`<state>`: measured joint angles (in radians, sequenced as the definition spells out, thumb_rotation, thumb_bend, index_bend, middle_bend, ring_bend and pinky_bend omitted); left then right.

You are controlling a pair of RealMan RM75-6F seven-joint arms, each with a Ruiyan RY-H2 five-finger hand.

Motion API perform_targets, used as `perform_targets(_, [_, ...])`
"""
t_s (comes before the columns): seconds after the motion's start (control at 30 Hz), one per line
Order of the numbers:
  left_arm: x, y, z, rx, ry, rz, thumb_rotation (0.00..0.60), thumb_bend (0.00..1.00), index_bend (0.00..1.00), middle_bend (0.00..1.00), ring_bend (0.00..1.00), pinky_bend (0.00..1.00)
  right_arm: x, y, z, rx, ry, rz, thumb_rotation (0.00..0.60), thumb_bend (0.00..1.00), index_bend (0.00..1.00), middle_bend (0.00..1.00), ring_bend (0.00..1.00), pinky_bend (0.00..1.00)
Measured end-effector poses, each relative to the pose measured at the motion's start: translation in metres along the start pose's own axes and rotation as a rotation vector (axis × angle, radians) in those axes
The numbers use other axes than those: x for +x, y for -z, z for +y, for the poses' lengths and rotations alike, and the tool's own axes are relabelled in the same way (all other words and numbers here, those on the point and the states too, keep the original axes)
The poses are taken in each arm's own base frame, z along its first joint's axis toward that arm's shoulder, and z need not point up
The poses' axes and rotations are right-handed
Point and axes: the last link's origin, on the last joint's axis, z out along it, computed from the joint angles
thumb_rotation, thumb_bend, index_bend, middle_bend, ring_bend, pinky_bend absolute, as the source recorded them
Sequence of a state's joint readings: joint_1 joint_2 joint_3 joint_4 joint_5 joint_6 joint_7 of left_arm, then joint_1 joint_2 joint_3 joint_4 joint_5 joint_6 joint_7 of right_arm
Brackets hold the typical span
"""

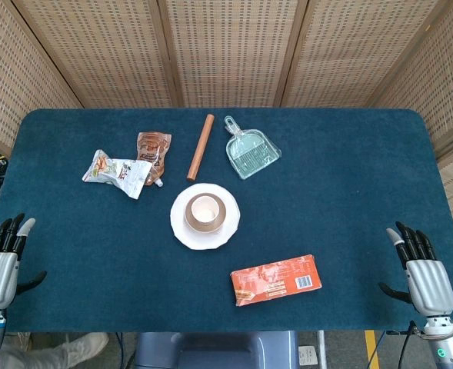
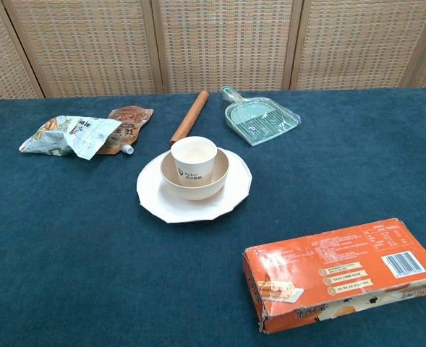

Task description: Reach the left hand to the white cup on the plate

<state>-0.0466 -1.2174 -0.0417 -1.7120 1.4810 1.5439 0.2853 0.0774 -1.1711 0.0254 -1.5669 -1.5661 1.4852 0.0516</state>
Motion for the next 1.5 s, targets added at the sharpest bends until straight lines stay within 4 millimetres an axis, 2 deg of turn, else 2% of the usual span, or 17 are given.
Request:
perform_targets(0.43, [-0.001, -0.004, 0.005, -0.013, -0.002, -0.005, 0.6, 0.03, 0.0, 0.0, 0.0, 0.0, 0.003, -0.001, 0.001, -0.008, -0.007, 0.01, 0.6, 0.13, 0.0, 0.0, 0.0, 0.0])
perform_targets(0.53, [0.0, -0.014, 0.011, -0.018, -0.007, -0.006, 0.6, 0.03, 0.0, 0.0, 0.0, 0.0, 0.003, -0.003, 0.004, -0.021, -0.01, 0.01, 0.6, 0.13, 0.0, 0.0, 0.0, 0.0])
perform_targets(0.67, [0.004, -0.036, 0.03, -0.062, -0.027, -0.009, 0.6, 0.03, 0.0, 0.0, 0.0, 0.0, 0.004, -0.008, 0.008, -0.038, -0.014, 0.012, 0.6, 0.13, 0.0, 0.0, 0.0, 0.0])
perform_targets(0.97, [0.014, -0.096, 0.104, -0.252, -0.073, -0.06, 0.6, 0.05, 0.19, 0.0, 0.0, 0.0, 0.01, -0.014, 0.021, -0.084, -0.036, 0.032, 0.6, 0.13, 0.0, 0.0, 0.0, 0.0])
perform_targets(1.03, [0.011, -0.111, 0.127, -0.299, -0.095, -0.089, 0.6, 0.06, 0.21, 0.0, 0.0, 0.0, 0.011, -0.015, 0.024, -0.095, -0.04, 0.036, 0.6, 0.13, 0.0, 0.0, 0.0, 0.0])
perform_targets(1.3, [-0.003, -0.143, 0.193, -0.405, -0.133, -0.174, 0.6, 0.06, 0.2, 0.0, 0.0, 0.0, 0.011, -0.023, 0.042, -0.154, -0.049, 0.024, 0.6, 0.13, 0.0, 0.0, 0.0, 0.0])
perform_targets(1.5, [-0.015, -0.163, 0.23, -0.438, -0.145, -0.218, 0.6, 0.06, 0.14, 0.0, 0.0, 0.0, 0.011, -0.027, 0.057, -0.207, -0.054, 0.02, 0.6, 0.13, 0.0, 0.0, 0.0, 0.0])
